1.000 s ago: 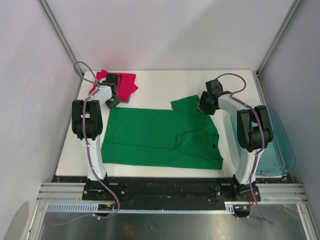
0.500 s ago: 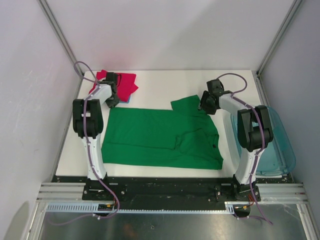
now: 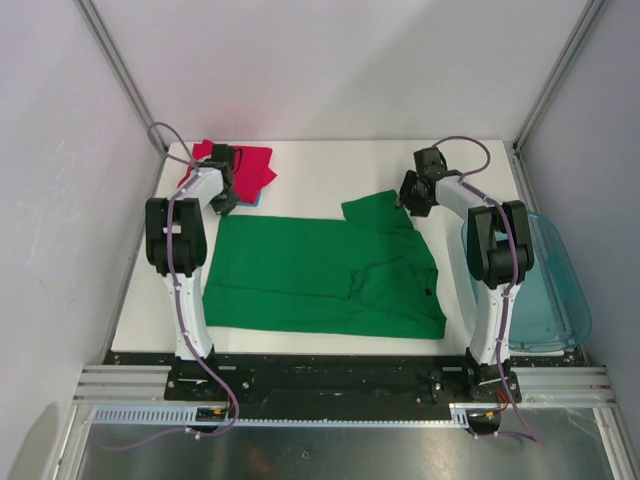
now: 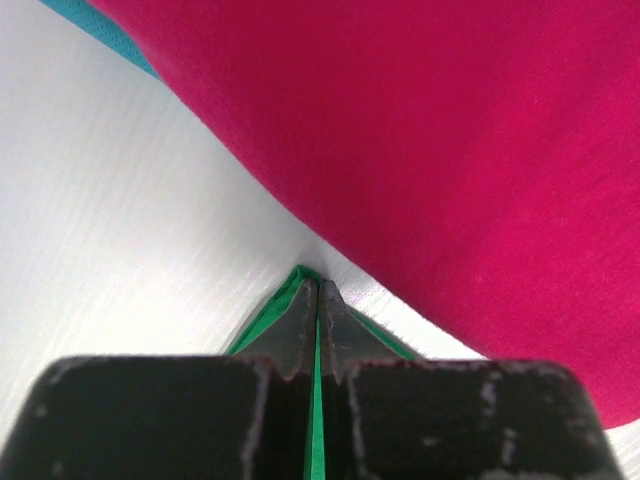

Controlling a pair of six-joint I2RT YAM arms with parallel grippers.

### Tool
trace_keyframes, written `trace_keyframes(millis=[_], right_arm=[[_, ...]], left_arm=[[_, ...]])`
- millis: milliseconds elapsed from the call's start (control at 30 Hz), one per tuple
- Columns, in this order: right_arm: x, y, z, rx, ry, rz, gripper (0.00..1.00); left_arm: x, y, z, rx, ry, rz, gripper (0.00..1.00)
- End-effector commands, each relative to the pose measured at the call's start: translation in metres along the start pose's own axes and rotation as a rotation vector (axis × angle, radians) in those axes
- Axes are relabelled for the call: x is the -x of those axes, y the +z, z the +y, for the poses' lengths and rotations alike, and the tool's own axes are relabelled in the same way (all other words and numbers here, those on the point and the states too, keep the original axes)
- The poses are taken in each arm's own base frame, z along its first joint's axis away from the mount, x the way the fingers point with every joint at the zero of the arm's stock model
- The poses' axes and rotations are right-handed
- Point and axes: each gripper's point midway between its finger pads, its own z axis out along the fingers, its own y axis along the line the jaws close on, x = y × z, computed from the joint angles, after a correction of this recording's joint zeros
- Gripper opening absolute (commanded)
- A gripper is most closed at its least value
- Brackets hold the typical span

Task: Fold and stack the t-shirts
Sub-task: Grap the side of the flattened tshirt furthest away from the robot with both arms

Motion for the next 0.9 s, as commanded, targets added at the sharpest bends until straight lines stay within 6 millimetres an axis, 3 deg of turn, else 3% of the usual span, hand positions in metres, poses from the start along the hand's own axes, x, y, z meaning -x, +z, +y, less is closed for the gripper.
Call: trace_keyframes(millis=[0,133,267,600,700,867], right_arm=[[0.04,0.008,0.009,0.009,-0.034,-0.058,0.53],[0.057,0.024,0.008,-0.019,-0.053,-0.072,0.52],[0.061,0.04,0.013,-0.027,-0.077,-0.065,0.5],[0.041,0.057,0.03,-0.079,-0.151,-0.036,0.48],[0.038,0.059,0.03,-0.117,-0.159,-0.034,0.41],[0.04,0.058,0.021,-0.18,-0.151,-0.043,0.21]], left_arm=[[0.02,-0.013,-0.001,-0.019,0.0,-0.04,0.0],[0.023,-0.016,0.0,-0.023,0.015,-0.047,0.0],[0.022,-0.015,-0.001,-0.027,0.021,-0.044,0.0],[0.021,-0.013,-0.004,-0.032,0.025,-0.039,0.0],[0.022,-0.013,-0.004,-0.034,0.024,-0.041,0.0],[0.025,-0.015,-0.004,-0.035,0.02,-0.047,0.0]])
